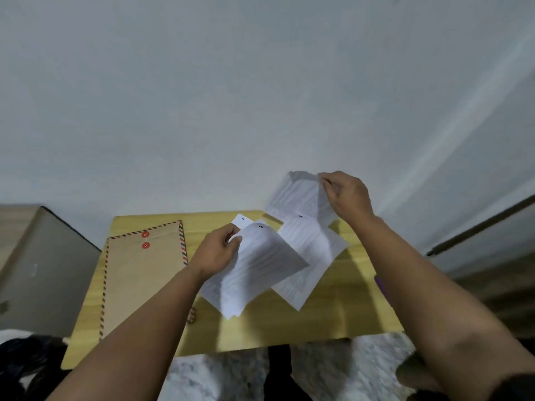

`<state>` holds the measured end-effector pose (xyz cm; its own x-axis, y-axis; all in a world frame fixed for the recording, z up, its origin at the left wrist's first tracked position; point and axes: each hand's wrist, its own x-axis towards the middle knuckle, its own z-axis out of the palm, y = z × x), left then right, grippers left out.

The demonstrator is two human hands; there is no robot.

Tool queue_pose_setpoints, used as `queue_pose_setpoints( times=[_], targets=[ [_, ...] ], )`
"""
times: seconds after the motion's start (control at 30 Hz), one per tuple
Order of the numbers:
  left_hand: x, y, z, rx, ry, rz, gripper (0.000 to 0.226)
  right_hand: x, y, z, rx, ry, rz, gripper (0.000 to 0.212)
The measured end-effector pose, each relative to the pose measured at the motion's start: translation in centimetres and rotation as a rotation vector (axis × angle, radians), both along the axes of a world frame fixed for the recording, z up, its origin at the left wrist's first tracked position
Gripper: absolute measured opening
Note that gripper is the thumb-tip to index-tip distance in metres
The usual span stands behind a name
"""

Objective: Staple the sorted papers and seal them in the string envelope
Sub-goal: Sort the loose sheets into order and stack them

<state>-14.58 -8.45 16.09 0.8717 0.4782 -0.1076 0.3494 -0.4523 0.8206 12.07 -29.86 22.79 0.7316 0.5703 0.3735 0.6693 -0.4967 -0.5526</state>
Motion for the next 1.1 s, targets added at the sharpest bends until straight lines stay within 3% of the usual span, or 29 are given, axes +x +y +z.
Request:
queue_pose_setpoints(
  times=[0.17,0.4,0.5,0.7,0.97,1.1],
  targets=[
    [-2.9,-0.1,3.9,0.053,-0.130,-0.014,0.024,-5.2,1.0,6.5,0.145,0.045,0.065,0.023],
    [-6.7,0.1,8.3,0.071,-0.307,0.058,0.005,-11.9,3.0,9.0,0.108,0.447,0.242,0.015],
    [-7.8,0.3,9.1,0.080,-0.350,0.075,0.008,-14.7,3.4,8.3,0.069,0.611,0.285,0.015],
    [-9.2,0.3,9.8,0.086,-0.334,0.072,0.019,-18.0,3.1,7.4,0.123,0.823,0.385,0.019],
    [-8.1,-0.6,8.8,0.115,-0.258,0.153,0.020,-18.9,2.5,5.6,0.107,0.815,0.393,0.018],
    [-6.9,-1.3,7.6,0.369,-0.088,0.231,0.016,-18.2,2.0,3.1,0.178,0.870,0.370,0.017]
  ],
)
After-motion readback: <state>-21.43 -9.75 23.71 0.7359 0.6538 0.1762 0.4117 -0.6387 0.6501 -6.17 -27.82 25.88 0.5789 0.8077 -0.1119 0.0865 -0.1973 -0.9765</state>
